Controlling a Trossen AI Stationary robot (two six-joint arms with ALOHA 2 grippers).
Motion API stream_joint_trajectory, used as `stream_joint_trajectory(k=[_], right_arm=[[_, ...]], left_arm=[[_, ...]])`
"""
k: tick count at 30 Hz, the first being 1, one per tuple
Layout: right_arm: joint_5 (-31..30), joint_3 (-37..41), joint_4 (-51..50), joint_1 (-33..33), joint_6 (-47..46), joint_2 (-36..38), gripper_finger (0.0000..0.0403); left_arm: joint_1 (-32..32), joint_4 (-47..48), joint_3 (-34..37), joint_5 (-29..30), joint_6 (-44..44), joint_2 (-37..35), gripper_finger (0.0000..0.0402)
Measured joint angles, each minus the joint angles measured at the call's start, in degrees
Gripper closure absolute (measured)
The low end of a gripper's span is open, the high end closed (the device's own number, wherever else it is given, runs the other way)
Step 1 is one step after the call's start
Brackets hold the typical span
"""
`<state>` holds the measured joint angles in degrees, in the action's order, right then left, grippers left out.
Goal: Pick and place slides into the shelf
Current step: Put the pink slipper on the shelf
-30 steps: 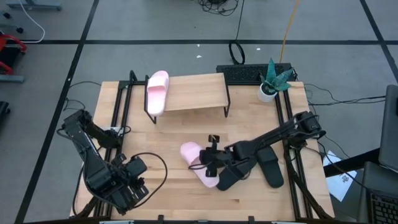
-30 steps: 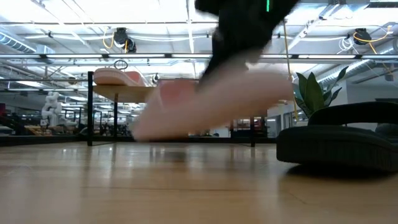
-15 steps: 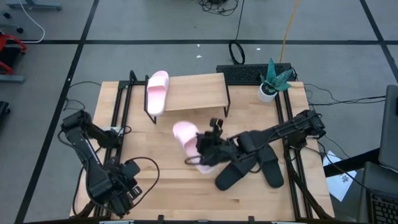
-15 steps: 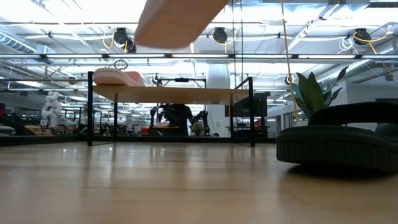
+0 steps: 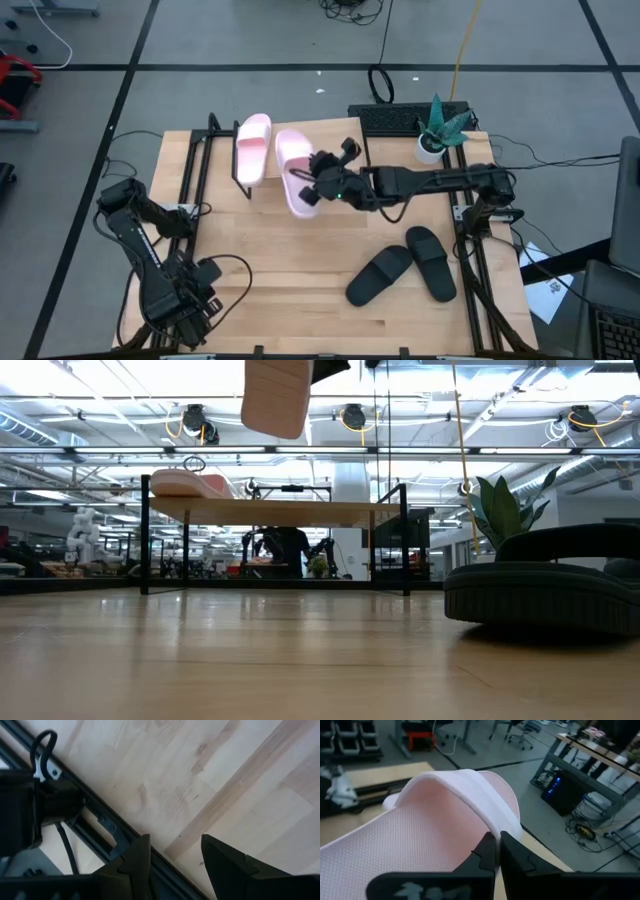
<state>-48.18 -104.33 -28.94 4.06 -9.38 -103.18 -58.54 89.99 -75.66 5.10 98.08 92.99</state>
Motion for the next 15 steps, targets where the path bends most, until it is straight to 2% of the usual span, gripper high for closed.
stream_joint_trajectory(k=[4,8,15], right_arm=[[0.06,0.02,2.49,-2.25,0.16,0.0,0.0403],[-0.03,-0.01,6.45,-5.23,4.13,-0.62,0.0403],[0.31,0.0,9.69,-9.17,6.24,-3.99,0.0403]], left_arm=[[0.01,0.01,0.0,1.39,-1.31,0.0,0.0229],[0.44,0.01,0.0,3.32,-0.36,0.0,0.0229],[2.23,0.03,0.0,3.44,-0.31,0.0,0.0229]])
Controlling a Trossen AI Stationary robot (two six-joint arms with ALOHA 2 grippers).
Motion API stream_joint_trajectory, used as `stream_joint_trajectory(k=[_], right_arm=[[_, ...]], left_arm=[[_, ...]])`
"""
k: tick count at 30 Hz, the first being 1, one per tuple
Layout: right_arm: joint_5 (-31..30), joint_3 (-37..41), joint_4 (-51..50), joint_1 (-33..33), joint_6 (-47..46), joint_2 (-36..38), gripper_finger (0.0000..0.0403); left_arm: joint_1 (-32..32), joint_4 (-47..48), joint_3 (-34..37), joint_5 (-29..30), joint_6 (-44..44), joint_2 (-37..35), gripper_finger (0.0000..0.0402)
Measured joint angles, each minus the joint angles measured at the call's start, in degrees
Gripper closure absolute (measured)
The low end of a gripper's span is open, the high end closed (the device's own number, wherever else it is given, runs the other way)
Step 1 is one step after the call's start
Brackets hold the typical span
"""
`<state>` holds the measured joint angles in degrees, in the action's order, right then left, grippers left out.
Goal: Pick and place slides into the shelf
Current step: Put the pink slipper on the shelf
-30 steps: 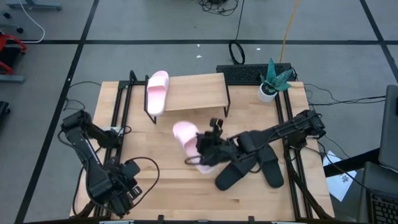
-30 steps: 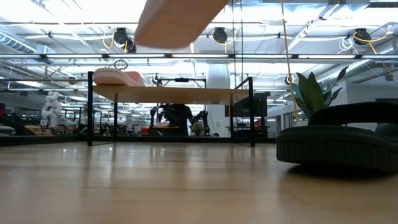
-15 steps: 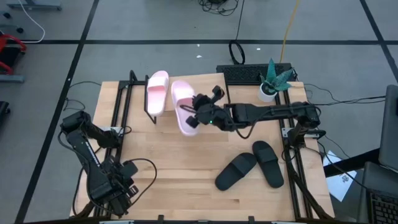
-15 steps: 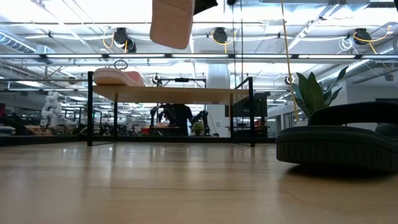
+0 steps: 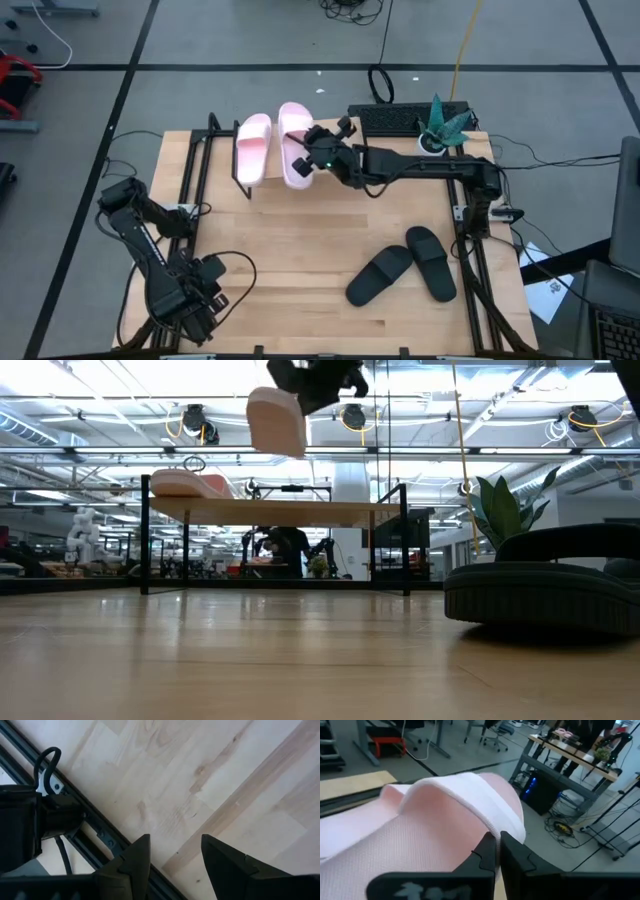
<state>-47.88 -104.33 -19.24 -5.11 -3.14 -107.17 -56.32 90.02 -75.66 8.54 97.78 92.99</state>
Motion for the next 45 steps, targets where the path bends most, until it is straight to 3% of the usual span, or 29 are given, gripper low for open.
stream_joint_trajectory(k=[8,15,21,26,37,45], right_arm=[[-0.05,-0.48,5.62,-1.41,5.19,-4.38,0.0403],[-0.88,-7.81,4.09,-2.01,11.04,-10.06,0.0403],[-10.85,-15.24,0.89,-1.48,20.8,-13.19,0.0403],[-16.79,-16.0,5.28,-0.99,25.11,-12.96,0.0402],[-12.73,-15.93,5.63,0.07,16.91,-14.69,0.0401],[-11.49,-15.91,-0.93,-0.52,8.96,-15.83,0.04]], left_arm=[[0.09,0.0,0.0,0.0,-0.42,0.0,0.0229],[0.11,0.0,0.0,-0.03,-0.44,0.0,0.0229],[0.11,-0.01,0.0,-1.01,-0.66,0.0,0.0229],[0.11,0.0,0.0,-0.99,-1.51,0.0,0.0229],[0.11,0.0,0.0,-0.99,-1.57,0.0,0.0229],[0.11,0.02,-0.02,-0.99,-1.57,0.0,0.0229]])
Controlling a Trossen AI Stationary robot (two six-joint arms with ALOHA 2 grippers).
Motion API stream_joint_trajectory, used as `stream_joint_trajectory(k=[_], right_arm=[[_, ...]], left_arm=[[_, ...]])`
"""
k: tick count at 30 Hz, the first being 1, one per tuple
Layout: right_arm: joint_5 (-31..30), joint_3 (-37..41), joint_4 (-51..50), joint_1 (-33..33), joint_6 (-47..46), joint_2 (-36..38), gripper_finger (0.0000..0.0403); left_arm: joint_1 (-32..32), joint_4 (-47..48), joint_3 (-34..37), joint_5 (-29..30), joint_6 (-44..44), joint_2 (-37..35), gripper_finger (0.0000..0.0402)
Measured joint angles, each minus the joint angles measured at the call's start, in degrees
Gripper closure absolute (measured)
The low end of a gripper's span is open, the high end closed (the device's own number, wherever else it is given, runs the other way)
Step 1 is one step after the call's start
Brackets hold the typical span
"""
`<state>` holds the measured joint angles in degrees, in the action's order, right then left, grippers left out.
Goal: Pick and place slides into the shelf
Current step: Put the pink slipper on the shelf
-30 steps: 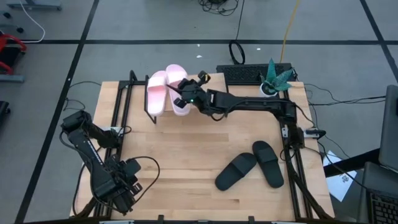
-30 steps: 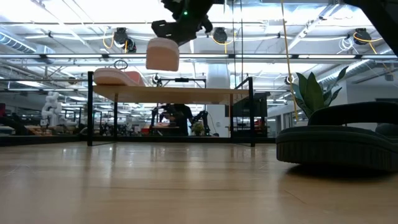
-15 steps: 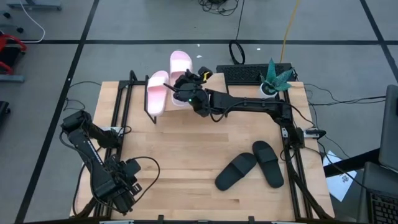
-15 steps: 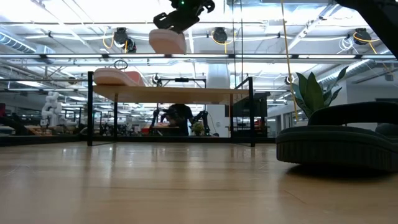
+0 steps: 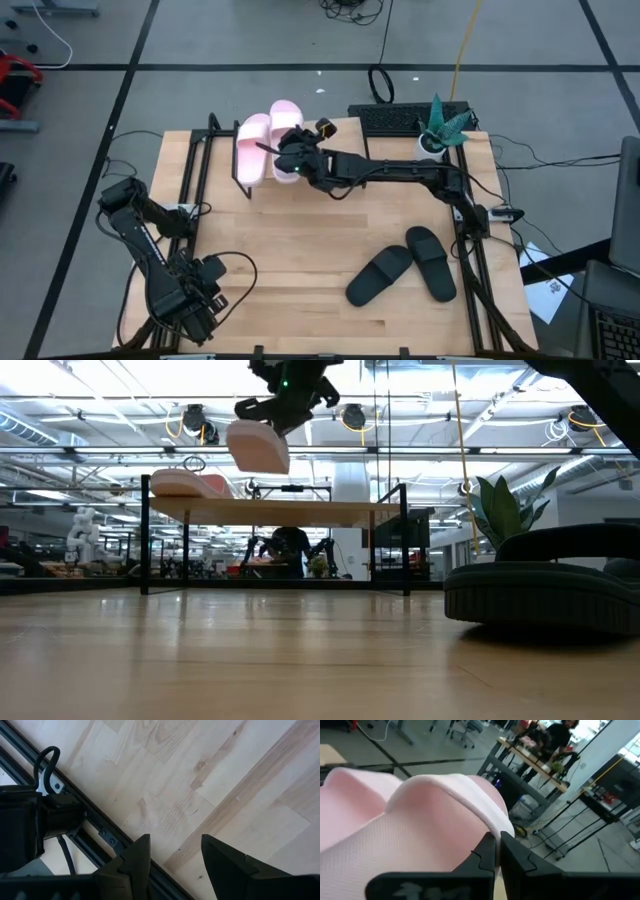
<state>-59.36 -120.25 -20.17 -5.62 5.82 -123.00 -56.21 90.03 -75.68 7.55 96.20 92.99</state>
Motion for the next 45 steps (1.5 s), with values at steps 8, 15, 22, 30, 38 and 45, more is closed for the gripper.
stream_joint_trajectory(k=[8,15,22,30,38,45], right_arm=[[2.57,-0.02,-1.53,-0.62,-4.85,-1.61,0.04],[3.49,0.0,-3.28,-0.9,-6.43,-3.32,0.0401],[5.93,0.0,-5.42,-0.94,-10.32,-3.53,0.0401],[7.52,0.0,-6.39,-1.45,-13.01,-3.5,0.0402],[8.62,0.0,-7.5,-2.67,-14.14,-3.5,0.0402],[8.67,0.0,-7.62,-3.04,-14.94,-3.5,0.0402]], left_arm=[[0.0,-0.04,0.0,0.0,0.0,0.0,0.0229],[0.0,0.03,0.0,0.0,0.02,-0.02,0.0229],[-0.01,-0.02,0.0,0.0,0.02,-0.01,0.0229],[0.0,-0.04,0.0,0.0,0.02,-0.02,0.0229],[-0.01,-0.02,0.0,0.02,0.02,-0.02,0.0229],[-0.01,-0.03,0.0,0.02,0.0,-0.02,0.0229]])
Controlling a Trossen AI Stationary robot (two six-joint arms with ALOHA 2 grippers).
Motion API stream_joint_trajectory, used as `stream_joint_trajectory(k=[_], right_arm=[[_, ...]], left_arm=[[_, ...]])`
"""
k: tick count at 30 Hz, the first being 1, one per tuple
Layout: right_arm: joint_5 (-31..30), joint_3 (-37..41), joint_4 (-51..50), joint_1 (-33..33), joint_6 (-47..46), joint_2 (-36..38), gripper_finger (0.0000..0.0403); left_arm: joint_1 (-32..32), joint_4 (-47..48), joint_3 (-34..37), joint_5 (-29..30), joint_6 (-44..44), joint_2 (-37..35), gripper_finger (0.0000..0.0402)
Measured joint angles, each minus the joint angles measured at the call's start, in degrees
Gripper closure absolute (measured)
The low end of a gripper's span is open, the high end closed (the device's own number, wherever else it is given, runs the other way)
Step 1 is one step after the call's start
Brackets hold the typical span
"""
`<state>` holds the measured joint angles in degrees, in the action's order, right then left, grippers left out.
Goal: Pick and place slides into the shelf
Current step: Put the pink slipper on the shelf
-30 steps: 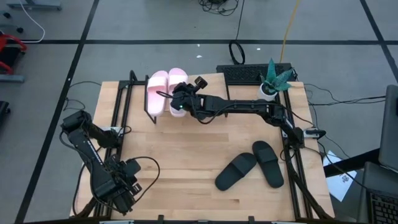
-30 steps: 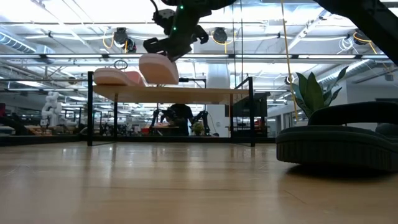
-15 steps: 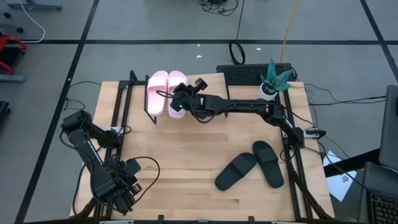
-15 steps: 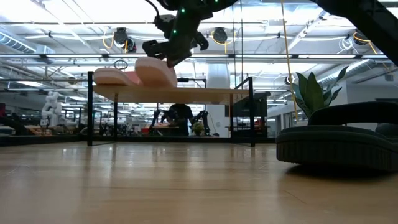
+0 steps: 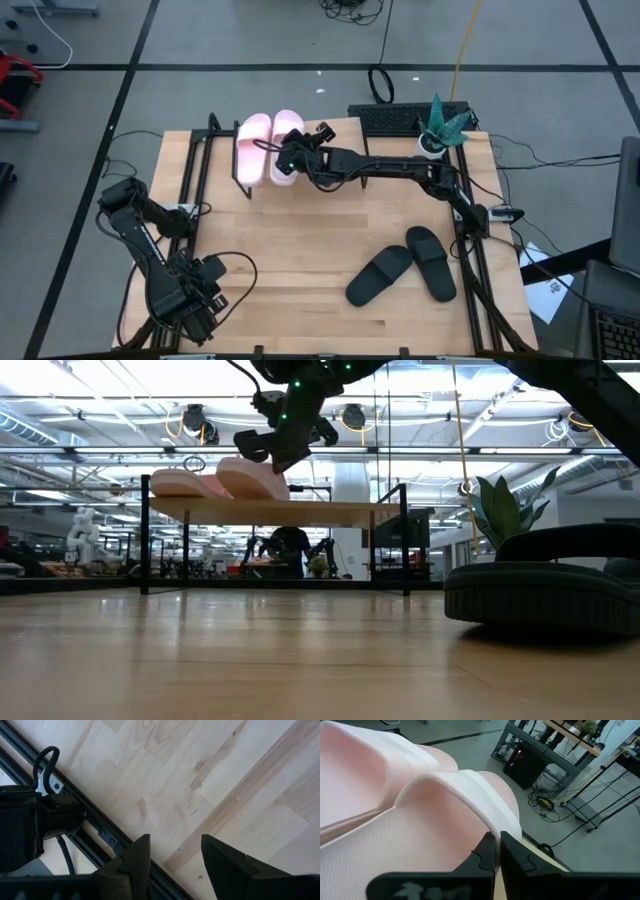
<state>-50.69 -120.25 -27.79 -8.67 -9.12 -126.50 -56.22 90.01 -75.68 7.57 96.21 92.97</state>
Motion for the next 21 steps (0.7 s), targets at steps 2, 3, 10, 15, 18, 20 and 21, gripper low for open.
stream_joint_trajectory(k=[2,3,10,15,18,20,21], right_arm=[[0.15,0.0,0.02,0.04,-0.27,0.0,0.0402],[0.56,0.0,0.04,0.02,-0.29,0.0,0.0402],[3.3,-0.07,2.14,-0.01,-0.28,-2.8,0.0402],[3.43,-0.15,2.32,0.54,-0.1,-4.06,0.0403],[3.39,-0.13,4.42,0.48,2.21,-4.17,0.0403],[3.72,-0.07,6.31,0.45,3.5,-4.23,0.0403],[4.11,-0.06,6.92,0.41,3.81,-4.29,0.0402]], left_arm=[[0.01,0.01,0.0,0.0,0.0,0.0,0.0229],[0.01,0.01,0.0,0.0,0.0,0.01,0.0229],[0.0,0.01,-0.01,0.01,0.0,0.0,0.0229],[0.0,0.01,-0.02,0.0,0.02,0.01,0.0229],[0.0,0.01,-0.02,0.0,0.01,0.01,0.0229],[0.01,0.01,-0.02,0.0,0.0,0.0,0.0229],[0.01,-0.01,-0.02,0.0,0.0,0.0,0.0229]])
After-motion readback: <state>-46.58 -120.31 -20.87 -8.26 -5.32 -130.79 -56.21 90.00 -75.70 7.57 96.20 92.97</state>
